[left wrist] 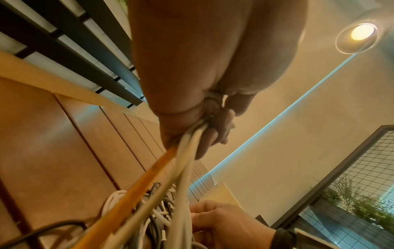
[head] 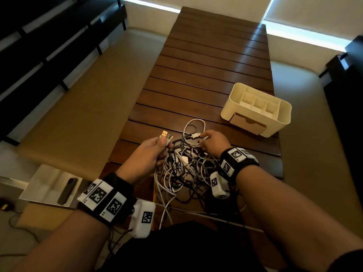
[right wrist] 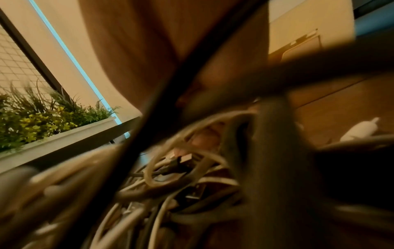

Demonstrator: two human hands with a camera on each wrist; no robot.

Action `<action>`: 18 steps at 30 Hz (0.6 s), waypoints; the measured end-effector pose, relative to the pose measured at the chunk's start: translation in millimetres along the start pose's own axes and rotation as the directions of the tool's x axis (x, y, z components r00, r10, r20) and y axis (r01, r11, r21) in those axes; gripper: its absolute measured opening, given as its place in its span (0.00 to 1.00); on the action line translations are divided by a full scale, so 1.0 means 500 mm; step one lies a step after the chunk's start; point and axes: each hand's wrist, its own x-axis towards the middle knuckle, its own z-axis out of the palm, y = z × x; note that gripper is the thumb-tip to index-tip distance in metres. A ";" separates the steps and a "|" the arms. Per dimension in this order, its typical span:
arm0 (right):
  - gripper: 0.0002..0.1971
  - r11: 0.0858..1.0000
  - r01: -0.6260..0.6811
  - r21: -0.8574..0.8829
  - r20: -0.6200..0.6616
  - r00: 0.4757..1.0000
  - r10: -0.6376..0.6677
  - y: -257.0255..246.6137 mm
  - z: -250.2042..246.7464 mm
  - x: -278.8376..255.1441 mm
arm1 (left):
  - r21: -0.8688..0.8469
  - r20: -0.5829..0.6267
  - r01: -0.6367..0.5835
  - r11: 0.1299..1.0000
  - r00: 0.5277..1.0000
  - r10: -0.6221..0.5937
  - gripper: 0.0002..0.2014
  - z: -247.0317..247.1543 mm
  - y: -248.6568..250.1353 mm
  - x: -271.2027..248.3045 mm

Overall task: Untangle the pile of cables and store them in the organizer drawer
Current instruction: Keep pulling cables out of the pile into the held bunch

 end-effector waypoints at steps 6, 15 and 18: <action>0.10 0.972 0.028 -0.234 0.045 0.999 -0.018 -0.005 -0.005 0.017 | -0.007 0.017 0.007 1.000 1.000 -0.007 0.19 -0.009 -0.008 0.012; 0.07 0.886 0.151 -0.438 0.116 0.987 -0.111 -0.012 -0.007 0.014 | -0.010 0.039 0.026 1.000 0.999 -0.026 0.19 -0.008 -0.016 0.030; 0.07 0.945 0.167 -0.280 0.116 0.983 -0.139 -0.010 -0.013 -0.001 | -0.002 0.042 0.023 1.000 0.999 -0.022 0.19 -0.008 -0.012 0.027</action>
